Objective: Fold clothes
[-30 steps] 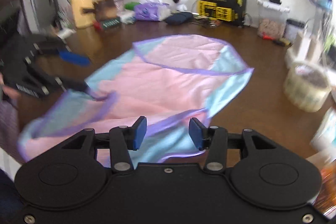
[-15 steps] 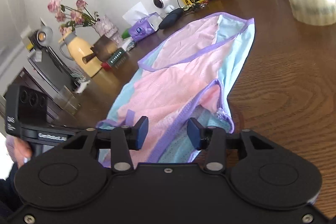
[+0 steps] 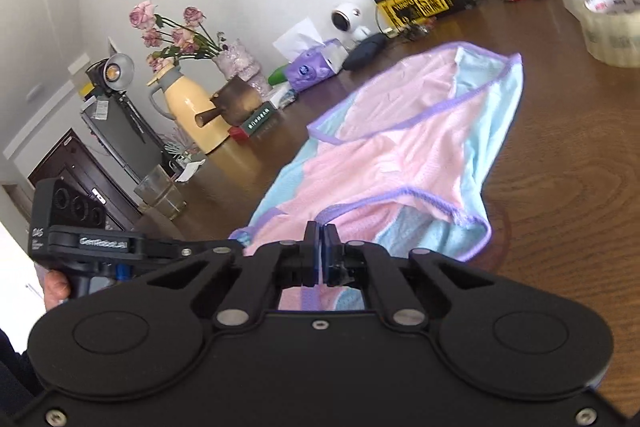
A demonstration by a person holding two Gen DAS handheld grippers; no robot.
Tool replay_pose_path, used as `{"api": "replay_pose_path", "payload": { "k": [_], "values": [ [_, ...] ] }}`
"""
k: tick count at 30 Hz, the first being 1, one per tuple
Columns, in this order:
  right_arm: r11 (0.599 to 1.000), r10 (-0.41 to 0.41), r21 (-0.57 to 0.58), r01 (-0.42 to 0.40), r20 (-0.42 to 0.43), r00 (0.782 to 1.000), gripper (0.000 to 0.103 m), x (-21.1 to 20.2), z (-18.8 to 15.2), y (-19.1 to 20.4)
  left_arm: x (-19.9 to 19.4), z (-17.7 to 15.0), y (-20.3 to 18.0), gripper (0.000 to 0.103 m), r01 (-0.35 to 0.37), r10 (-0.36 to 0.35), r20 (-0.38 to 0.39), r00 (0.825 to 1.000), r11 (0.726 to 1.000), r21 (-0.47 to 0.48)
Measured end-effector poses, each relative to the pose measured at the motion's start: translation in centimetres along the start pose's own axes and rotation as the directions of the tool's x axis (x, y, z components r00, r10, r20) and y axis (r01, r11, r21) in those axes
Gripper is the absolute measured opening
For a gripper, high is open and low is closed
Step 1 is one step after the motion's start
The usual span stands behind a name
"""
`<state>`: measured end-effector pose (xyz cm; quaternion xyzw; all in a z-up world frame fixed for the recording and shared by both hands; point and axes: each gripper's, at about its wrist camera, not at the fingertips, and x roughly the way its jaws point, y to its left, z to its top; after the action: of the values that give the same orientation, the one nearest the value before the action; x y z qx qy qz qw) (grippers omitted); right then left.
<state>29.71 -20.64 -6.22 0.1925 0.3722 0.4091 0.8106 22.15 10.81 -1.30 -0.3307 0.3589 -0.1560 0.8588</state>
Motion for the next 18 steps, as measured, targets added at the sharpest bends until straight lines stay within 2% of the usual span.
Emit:
{"api": "replay_pose_path", "payload": {
  "k": [2, 5, 8, 9, 11, 12, 13, 16, 18],
  "values": [
    [1.0, 0.012, 0.004, -0.012, -0.006, 1.0, 0.027, 0.0, -0.4, 0.1, -0.7, -0.8, 0.0, 0.0, 0.013, -0.013, 0.004, 1.0, 1.0, -0.009],
    [0.998, 0.047, 0.032, -0.046, -0.007, 0.999, 0.041, 0.4, -0.6, 0.2, -1.2, -1.9, -0.2, 0.0, 0.016, -0.016, 0.015, 1.0, 1.0, 0.012],
    [0.999, 0.019, 0.049, -0.018, -0.011, 1.0, 0.042, 1.4, -0.5, 0.1, -1.4, -1.8, -0.1, 0.001, -0.022, 0.021, 0.074, 0.997, 1.0, 0.013],
    [0.998, 0.012, 0.06, -0.011, -0.017, 1.0, 0.042, 1.6, -0.4, 0.0, -1.3, -1.5, -0.2, 0.004, -0.035, 0.032, 0.087, 0.996, 0.999, 0.031],
    [0.998, 0.004, 0.069, -0.003, -0.023, 1.0, 0.042, 1.8, -0.4, -0.1, -1.2, -0.3, -0.8, 0.024, -0.062, 0.052, 0.106, 0.993, 0.994, 0.087],
    [0.998, 0.001, 0.068, 0.0, -0.018, 1.0, 0.042, 1.6, -0.4, -0.1, -0.8, 0.4, -1.1, 0.048, -0.077, 0.065, 0.113, 0.992, 0.991, 0.113],
    [0.998, -0.006, 0.067, 0.007, -0.013, 1.0, 0.042, 1.4, -0.4, -0.1, -0.2, 1.0, -1.4, 0.059, -0.088, 0.074, 0.109, 0.991, 0.988, 0.129],
    [0.997, -0.048, 0.067, 0.047, 0.013, 0.999, 0.042, 0.8, -0.4, -0.5, 1.9, 2.3, -2.0, 0.059, -0.107, 0.096, 0.072, 0.993, 0.981, 0.159],
    [0.995, -0.065, 0.074, 0.063, 0.026, 0.998, 0.042, 0.6, -0.3, -0.8, 3.8, 2.8, -2.0, 0.056, -0.115, 0.115, 0.012, 0.993, 0.982, 0.15]
  ]
}}
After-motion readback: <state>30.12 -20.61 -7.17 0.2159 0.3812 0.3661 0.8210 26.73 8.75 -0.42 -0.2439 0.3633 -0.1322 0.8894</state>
